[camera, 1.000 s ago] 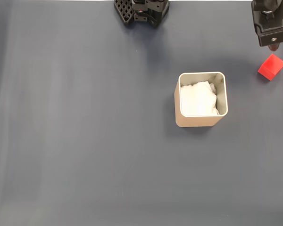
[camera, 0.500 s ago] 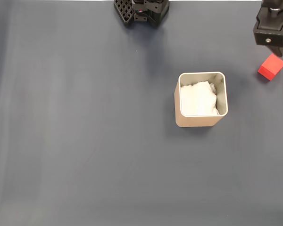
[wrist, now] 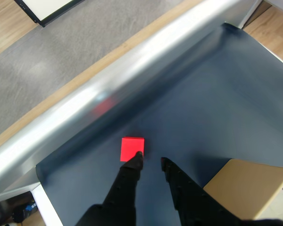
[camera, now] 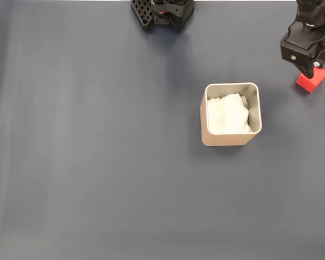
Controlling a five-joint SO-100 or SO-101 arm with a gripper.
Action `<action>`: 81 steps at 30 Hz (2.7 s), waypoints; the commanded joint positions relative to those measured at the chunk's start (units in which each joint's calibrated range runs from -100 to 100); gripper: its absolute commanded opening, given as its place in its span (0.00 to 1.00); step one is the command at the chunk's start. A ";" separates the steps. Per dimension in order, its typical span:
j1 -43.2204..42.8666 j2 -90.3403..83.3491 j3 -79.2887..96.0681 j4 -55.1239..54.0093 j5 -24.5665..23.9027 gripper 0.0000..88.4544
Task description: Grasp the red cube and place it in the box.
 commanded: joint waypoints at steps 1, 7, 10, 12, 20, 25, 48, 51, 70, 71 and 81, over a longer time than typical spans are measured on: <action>-0.40 -0.15 -3.00 0.17 -1.90 0.21; -2.53 0.97 -5.37 -0.82 -4.15 0.30; -3.45 2.27 -7.10 -1.64 -4.49 0.33; -3.74 3.31 -8.10 -1.72 -4.40 0.34; -3.67 6.86 -8.29 -4.59 -3.61 0.35; -3.17 8.67 -8.29 -6.15 -3.42 0.37; -0.04 8.07 -3.82 -8.20 -4.10 0.38; -0.33 7.38 -3.00 -8.20 -4.10 0.39; -0.19 4.35 3.56 -11.65 -3.52 0.39; -0.12 4.52 3.66 -11.90 -3.42 0.39; 1.16 6.34 3.56 -14.60 -2.20 0.39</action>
